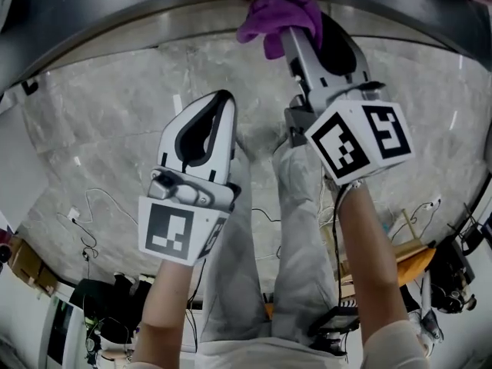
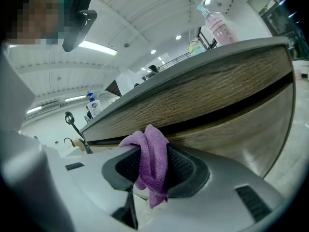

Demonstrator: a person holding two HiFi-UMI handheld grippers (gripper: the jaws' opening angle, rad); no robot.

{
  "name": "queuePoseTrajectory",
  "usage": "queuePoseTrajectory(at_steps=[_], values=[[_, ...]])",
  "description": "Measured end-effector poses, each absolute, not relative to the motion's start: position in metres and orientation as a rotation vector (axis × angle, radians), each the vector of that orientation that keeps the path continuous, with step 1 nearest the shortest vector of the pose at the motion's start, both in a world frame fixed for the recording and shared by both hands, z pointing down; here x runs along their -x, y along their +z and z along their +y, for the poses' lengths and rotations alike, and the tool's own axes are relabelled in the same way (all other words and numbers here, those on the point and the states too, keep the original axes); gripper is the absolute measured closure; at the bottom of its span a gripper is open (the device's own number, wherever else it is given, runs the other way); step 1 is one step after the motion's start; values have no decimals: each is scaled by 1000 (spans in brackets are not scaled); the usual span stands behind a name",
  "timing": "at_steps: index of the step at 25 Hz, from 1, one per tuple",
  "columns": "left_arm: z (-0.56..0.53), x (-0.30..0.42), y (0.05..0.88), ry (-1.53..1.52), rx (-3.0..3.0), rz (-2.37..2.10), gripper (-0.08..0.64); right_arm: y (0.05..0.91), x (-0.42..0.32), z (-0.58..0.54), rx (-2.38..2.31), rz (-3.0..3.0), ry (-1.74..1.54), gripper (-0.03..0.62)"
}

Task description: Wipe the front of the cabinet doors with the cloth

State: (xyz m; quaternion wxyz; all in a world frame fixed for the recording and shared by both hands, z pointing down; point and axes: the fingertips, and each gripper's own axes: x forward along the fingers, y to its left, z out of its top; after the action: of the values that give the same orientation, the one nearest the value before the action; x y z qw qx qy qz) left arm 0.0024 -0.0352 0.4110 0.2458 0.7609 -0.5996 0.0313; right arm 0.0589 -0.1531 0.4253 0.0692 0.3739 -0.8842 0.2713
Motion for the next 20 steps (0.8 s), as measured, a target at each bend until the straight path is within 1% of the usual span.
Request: queuePoseTrajectory(at_steps=[6, 13, 20], values=[[-52, -38, 412, 70, -2028, -1661, 543, 430, -88, -165, -1065, -2647, 808, 459], [-96, -125, 405, 37, -2060, -1624, 543, 435, -173, -193, -1055, -2626, 771, 459], [-120, -174, 408, 58, -2112, -1540, 543, 445, -239, -215, -1172, -2563, 774, 459]])
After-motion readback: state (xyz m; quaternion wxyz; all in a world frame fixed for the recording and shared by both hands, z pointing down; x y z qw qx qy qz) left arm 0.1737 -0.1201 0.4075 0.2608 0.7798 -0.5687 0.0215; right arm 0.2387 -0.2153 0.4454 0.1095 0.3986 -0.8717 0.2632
